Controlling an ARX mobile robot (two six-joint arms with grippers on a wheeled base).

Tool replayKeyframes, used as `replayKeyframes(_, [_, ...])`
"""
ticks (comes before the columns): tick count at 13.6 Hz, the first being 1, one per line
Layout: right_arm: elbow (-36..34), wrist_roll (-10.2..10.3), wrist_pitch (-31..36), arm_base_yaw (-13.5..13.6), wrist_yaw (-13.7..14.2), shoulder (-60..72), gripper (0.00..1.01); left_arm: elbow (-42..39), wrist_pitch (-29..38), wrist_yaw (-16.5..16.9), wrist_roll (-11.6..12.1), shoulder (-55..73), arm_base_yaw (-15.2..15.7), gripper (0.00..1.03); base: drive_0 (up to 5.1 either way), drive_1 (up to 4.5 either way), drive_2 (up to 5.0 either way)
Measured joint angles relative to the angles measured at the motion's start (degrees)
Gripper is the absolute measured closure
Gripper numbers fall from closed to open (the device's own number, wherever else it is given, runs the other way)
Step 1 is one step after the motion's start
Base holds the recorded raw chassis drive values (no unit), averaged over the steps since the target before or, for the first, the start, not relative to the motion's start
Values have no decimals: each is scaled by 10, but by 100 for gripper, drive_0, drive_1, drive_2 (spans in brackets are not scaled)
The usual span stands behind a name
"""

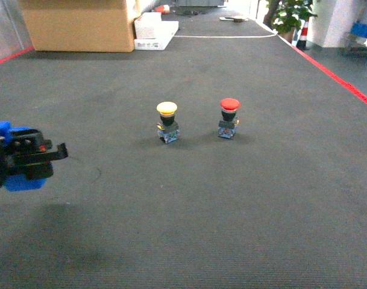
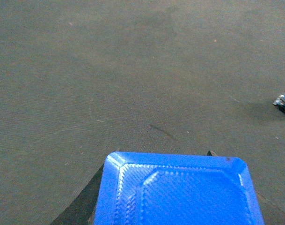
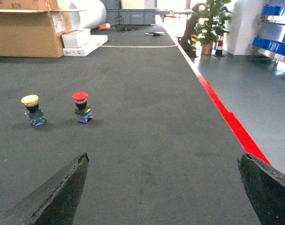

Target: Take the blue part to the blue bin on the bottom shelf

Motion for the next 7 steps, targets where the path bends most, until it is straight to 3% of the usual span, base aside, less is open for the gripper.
replayKeyframes(2, [0,0,0,0,0,0,3,-105,-132,-8,16,-245,-9,59,0,0,0])
replayKeyframes(4, [0,0,0,0,0,0,3,-109,-290,-48,3,-491,-10,59,0,0,0])
replayKeyframes(5, [0,0,0,0,0,0,3,-109,-410,-78,-4,-647,-15,59,0,0,0])
replayKeyframes(6, [0,0,0,0,0,0,3,-109,-517,-113,2,-780,-32,59,0,0,0])
replayKeyframes(7, [0,0,0,0,0,0,3,-113,-570,-134,26,-894,-35,59,0,0,0])
